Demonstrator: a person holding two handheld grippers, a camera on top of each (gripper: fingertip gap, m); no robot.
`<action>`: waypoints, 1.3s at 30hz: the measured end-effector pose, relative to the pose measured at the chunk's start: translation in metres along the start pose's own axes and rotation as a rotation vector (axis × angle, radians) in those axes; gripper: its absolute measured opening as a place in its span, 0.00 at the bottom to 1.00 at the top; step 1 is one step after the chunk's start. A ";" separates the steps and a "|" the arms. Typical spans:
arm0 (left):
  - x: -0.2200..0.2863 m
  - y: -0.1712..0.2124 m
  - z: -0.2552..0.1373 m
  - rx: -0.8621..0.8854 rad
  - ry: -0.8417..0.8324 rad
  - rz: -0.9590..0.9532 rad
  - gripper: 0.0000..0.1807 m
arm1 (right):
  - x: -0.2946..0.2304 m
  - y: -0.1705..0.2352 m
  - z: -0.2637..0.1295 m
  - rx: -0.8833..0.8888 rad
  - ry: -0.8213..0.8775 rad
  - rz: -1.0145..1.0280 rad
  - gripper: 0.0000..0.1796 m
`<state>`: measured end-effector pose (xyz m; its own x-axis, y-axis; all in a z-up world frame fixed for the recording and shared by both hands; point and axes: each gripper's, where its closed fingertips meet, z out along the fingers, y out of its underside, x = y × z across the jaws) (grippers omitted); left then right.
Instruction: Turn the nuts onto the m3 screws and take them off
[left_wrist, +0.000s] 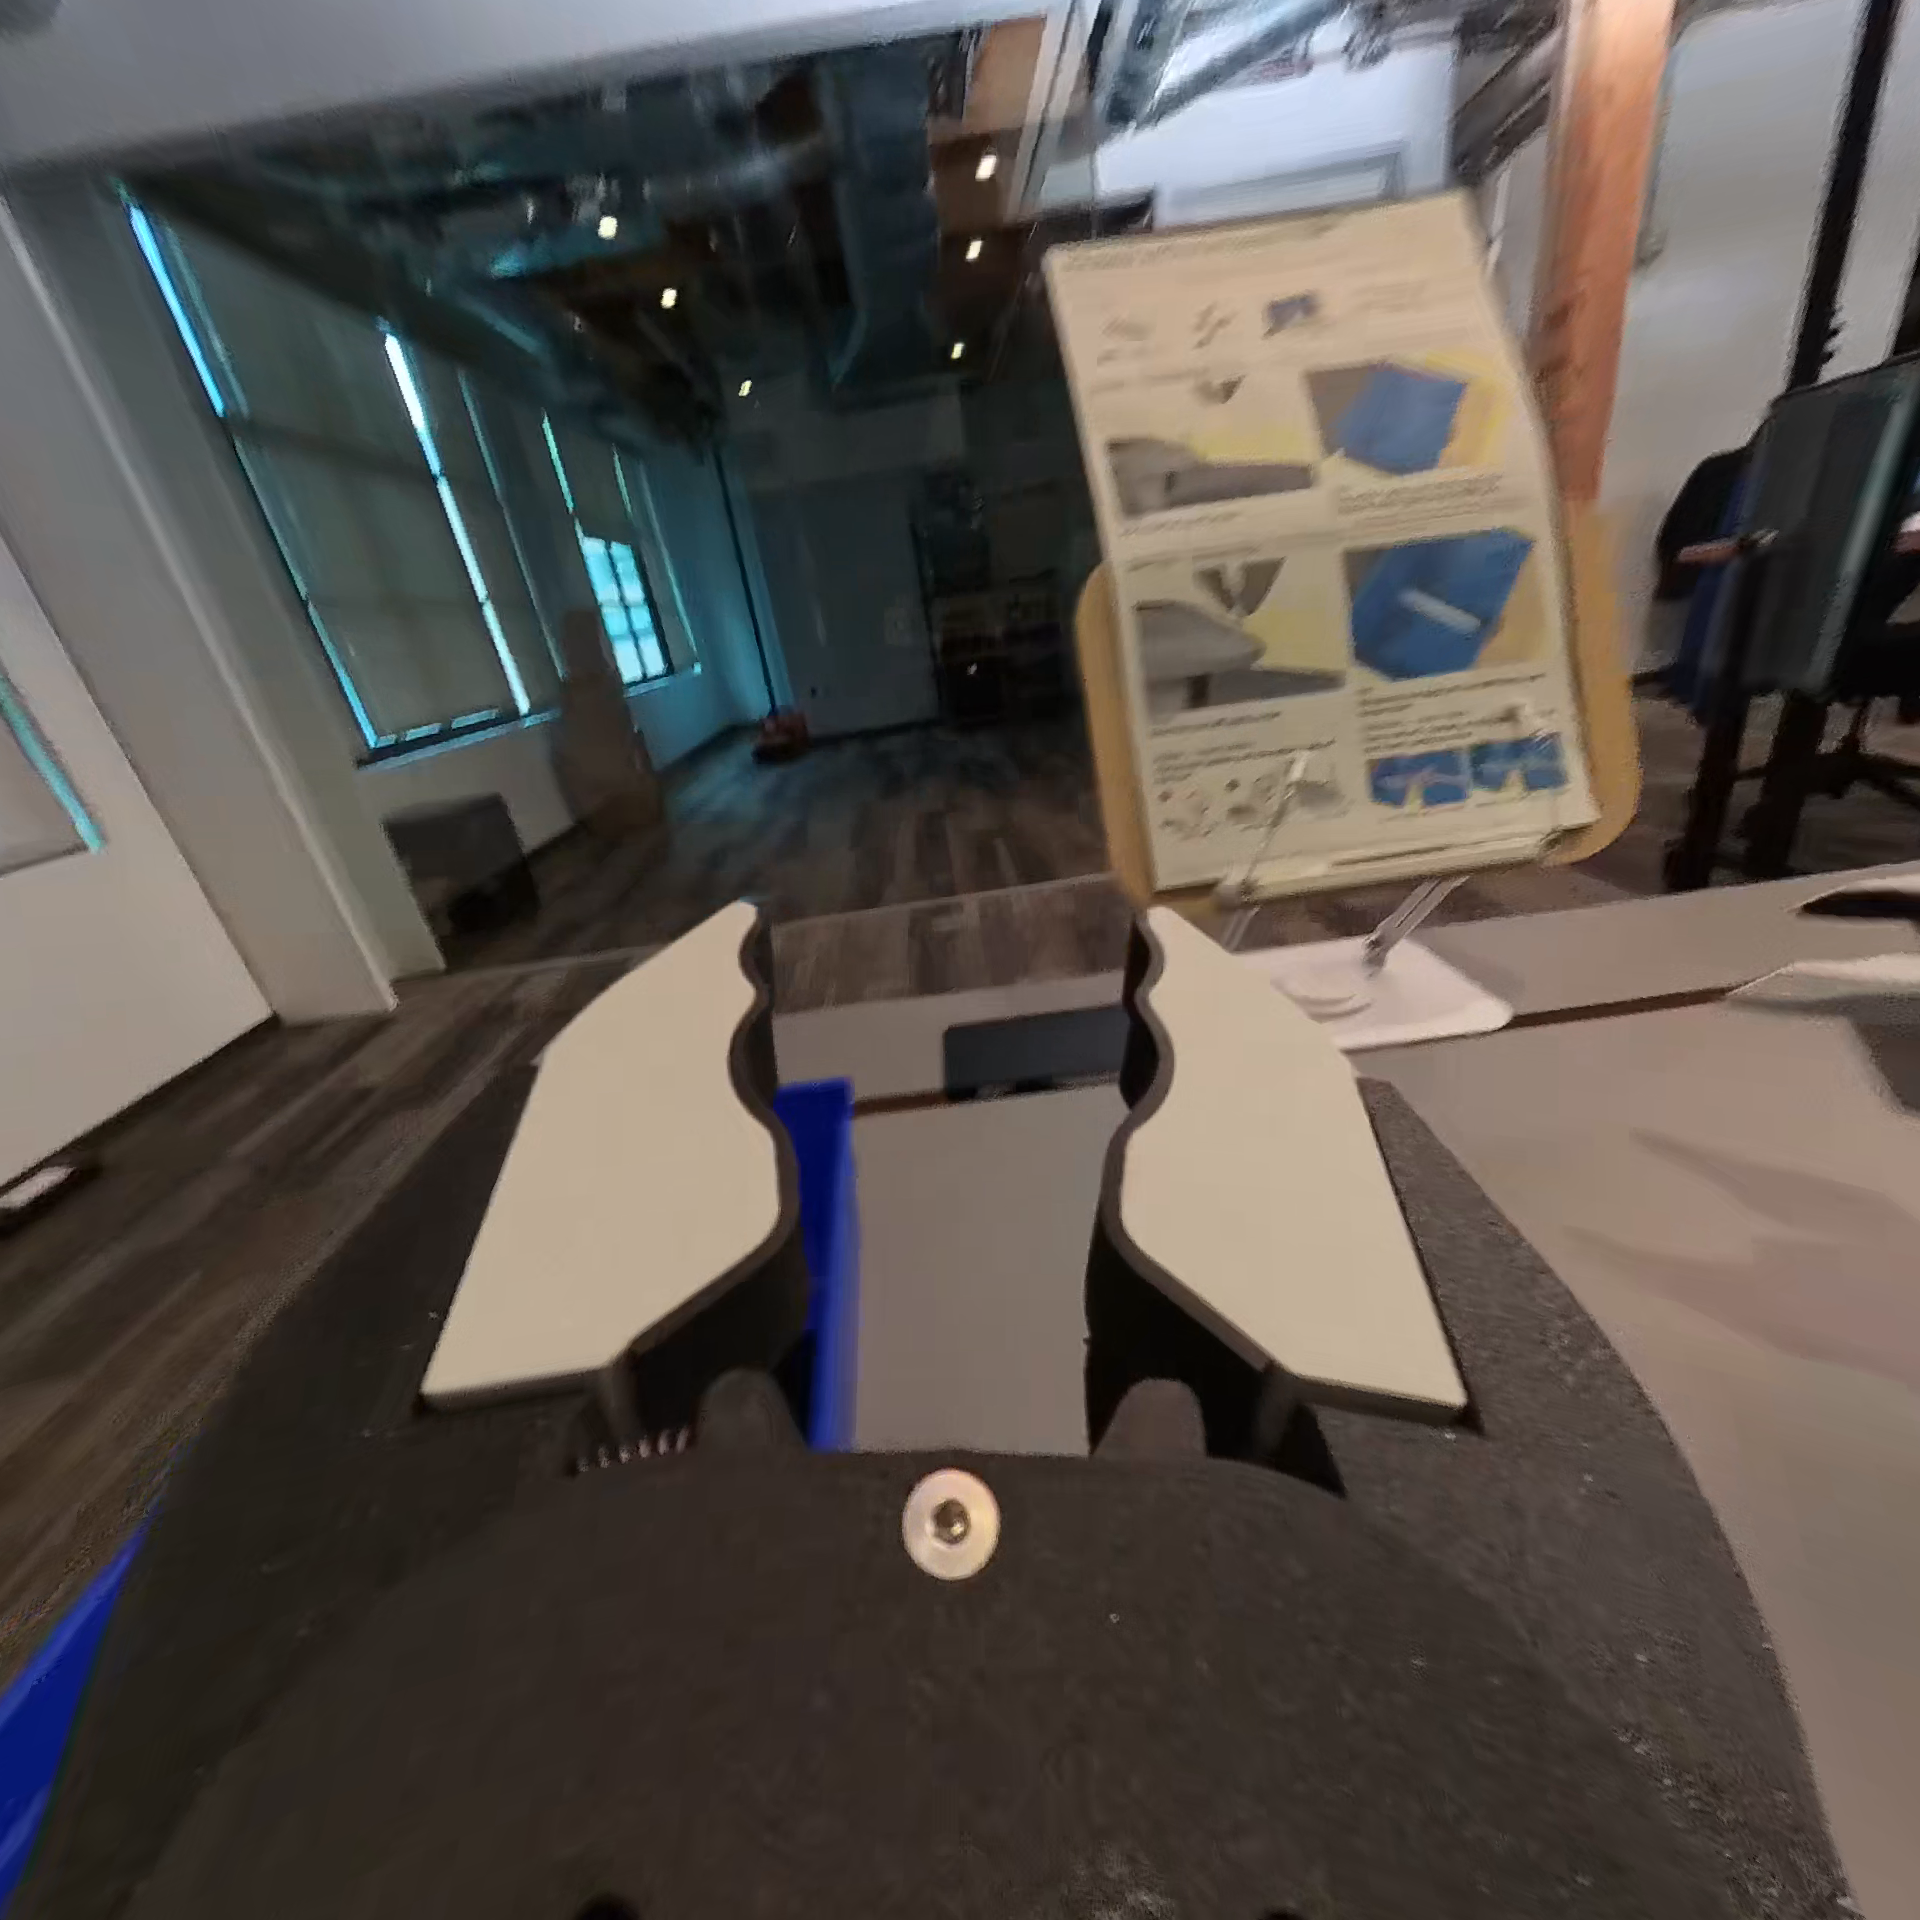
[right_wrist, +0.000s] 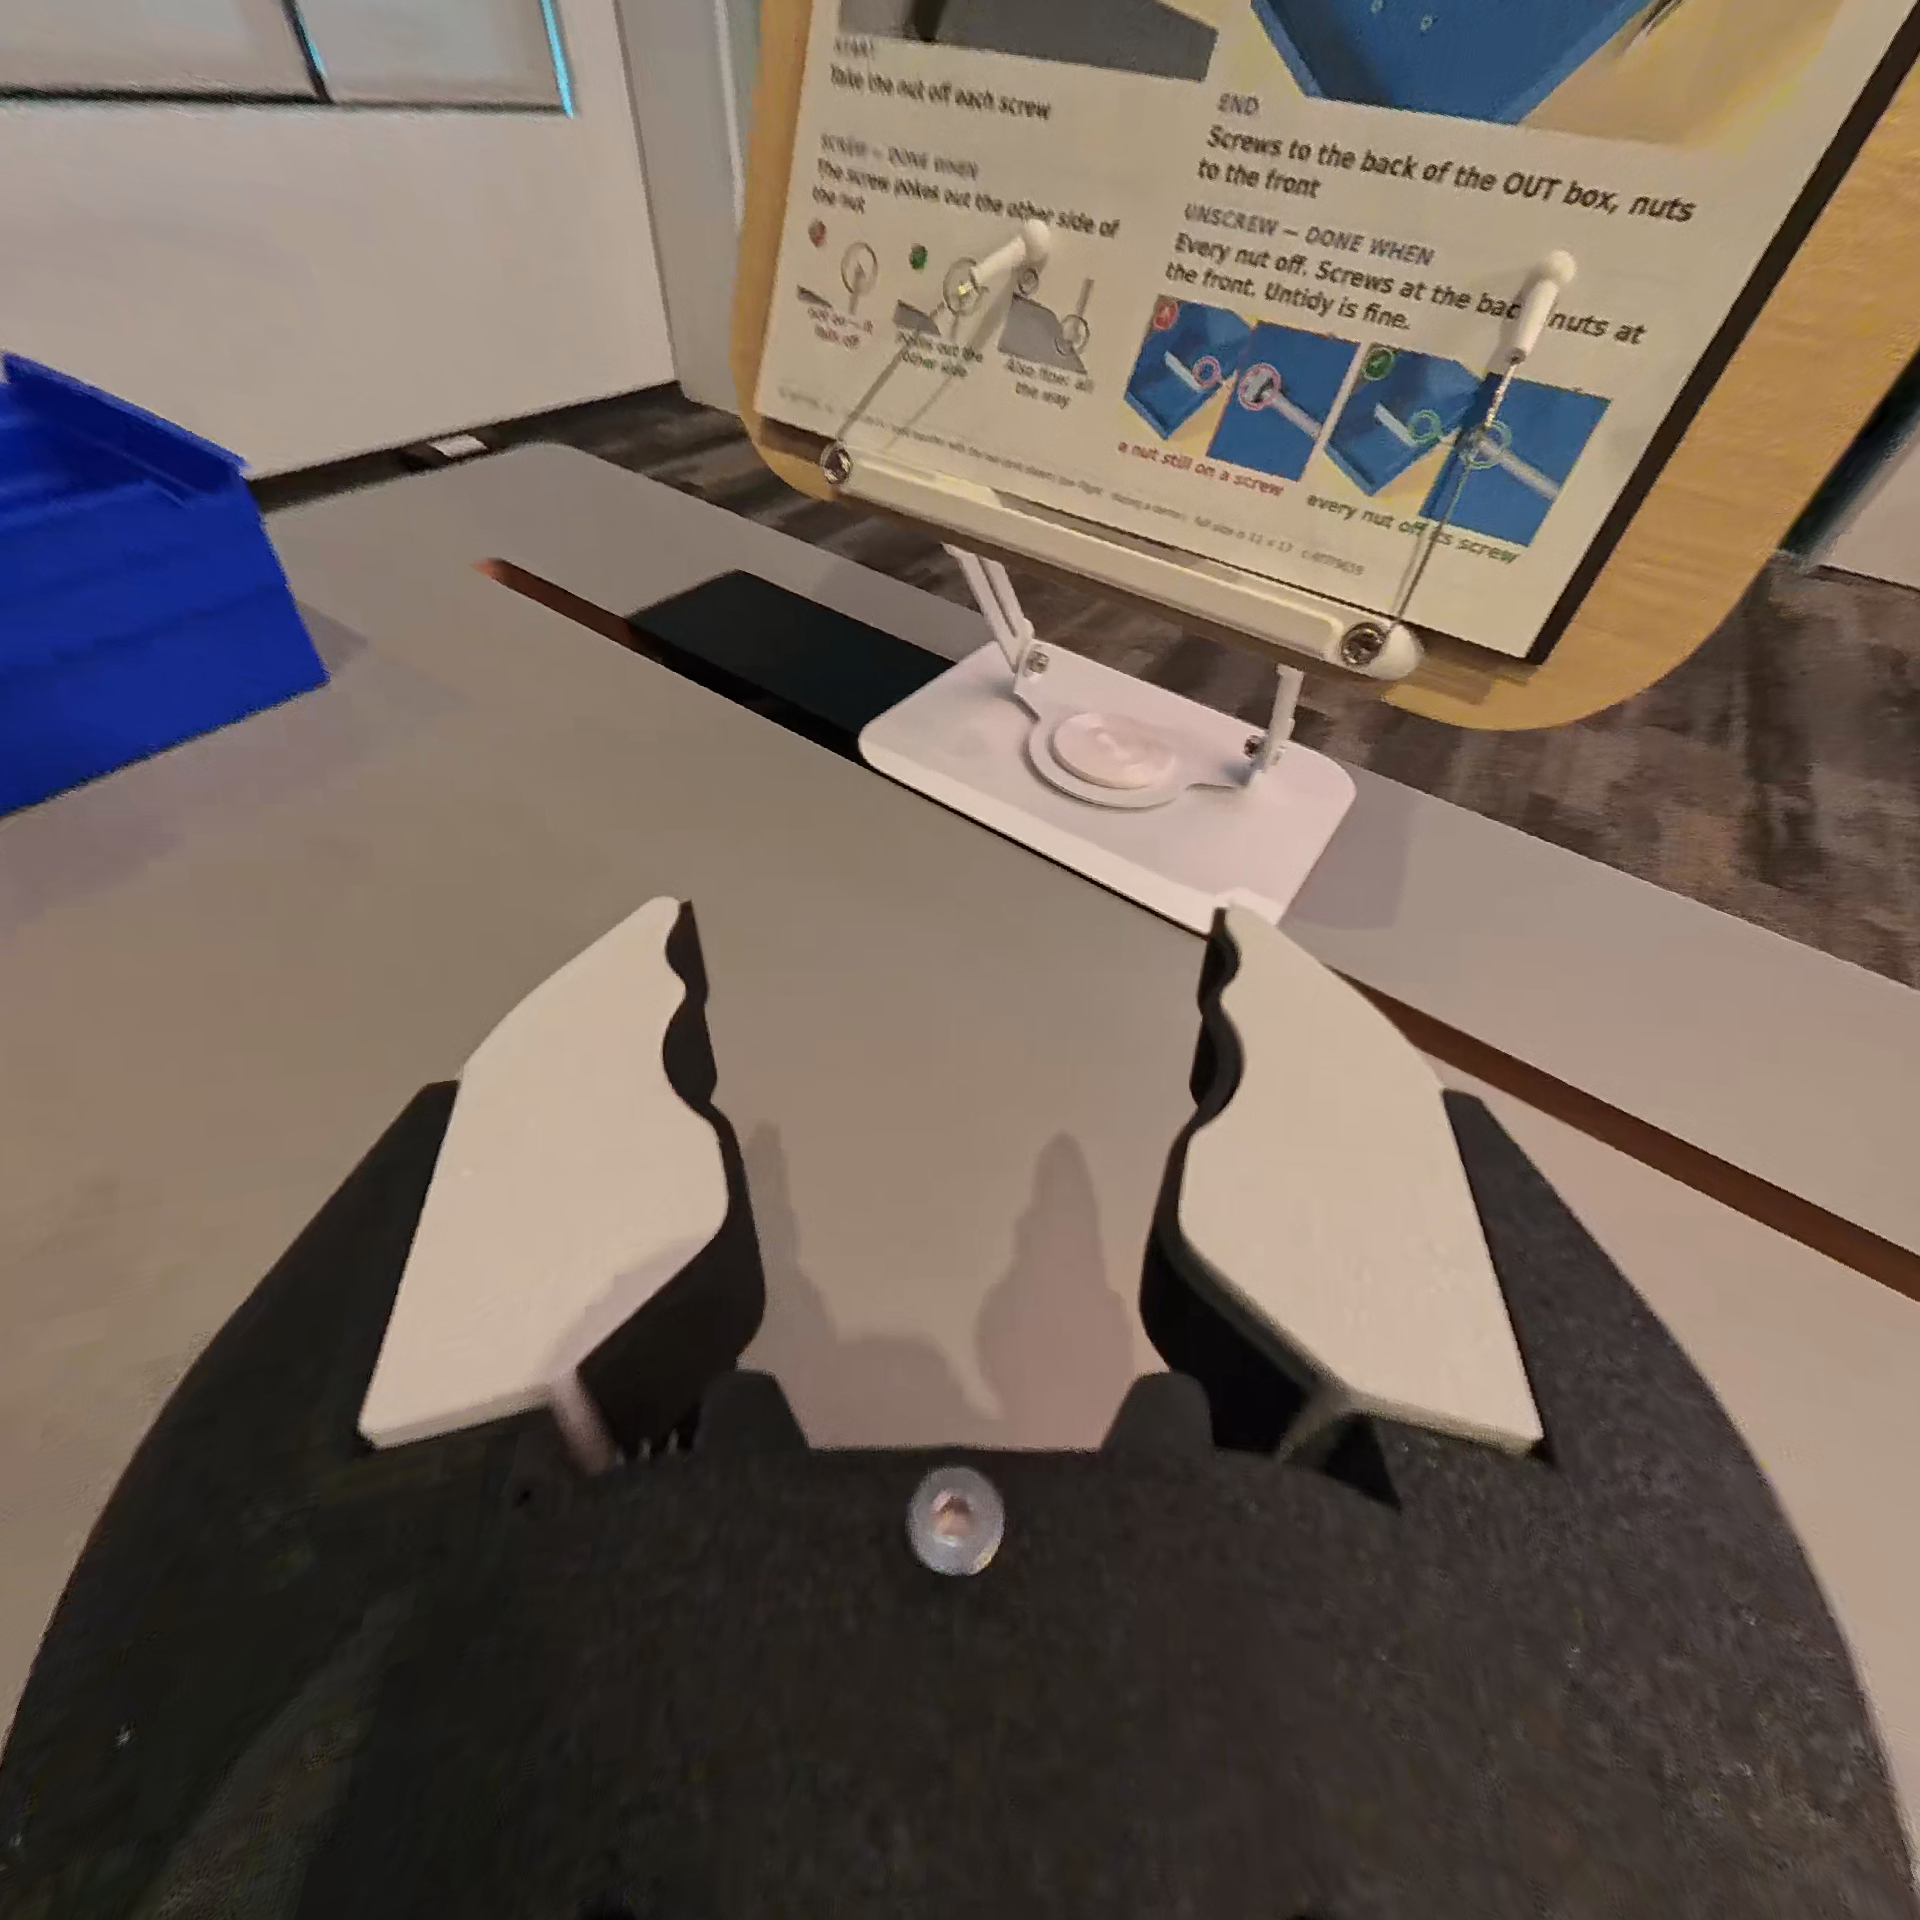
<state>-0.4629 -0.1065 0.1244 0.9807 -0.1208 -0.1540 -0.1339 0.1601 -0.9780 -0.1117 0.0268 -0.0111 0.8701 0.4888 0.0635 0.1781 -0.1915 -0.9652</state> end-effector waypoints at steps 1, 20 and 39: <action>-0.019 0.008 -0.005 -0.040 -0.014 0.015 0.35 | -0.002 -0.003 -0.002 0.015 -0.016 0.007 0.49; -0.132 0.171 -0.024 -0.973 0.300 0.255 0.13 | 0.001 -0.014 -0.020 0.078 -0.171 0.060 0.25; -0.133 0.265 -0.033 -1.424 0.611 0.470 0.10 | -0.012 -0.009 -0.014 0.050 -0.248 0.057 0.26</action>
<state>-0.6332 -0.0802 -0.1188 0.6631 -0.7331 -0.1514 -0.7483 -0.6546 -0.1078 -0.1175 0.0103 0.0004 0.7376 0.6734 -0.0499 0.1034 -0.1856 -0.9772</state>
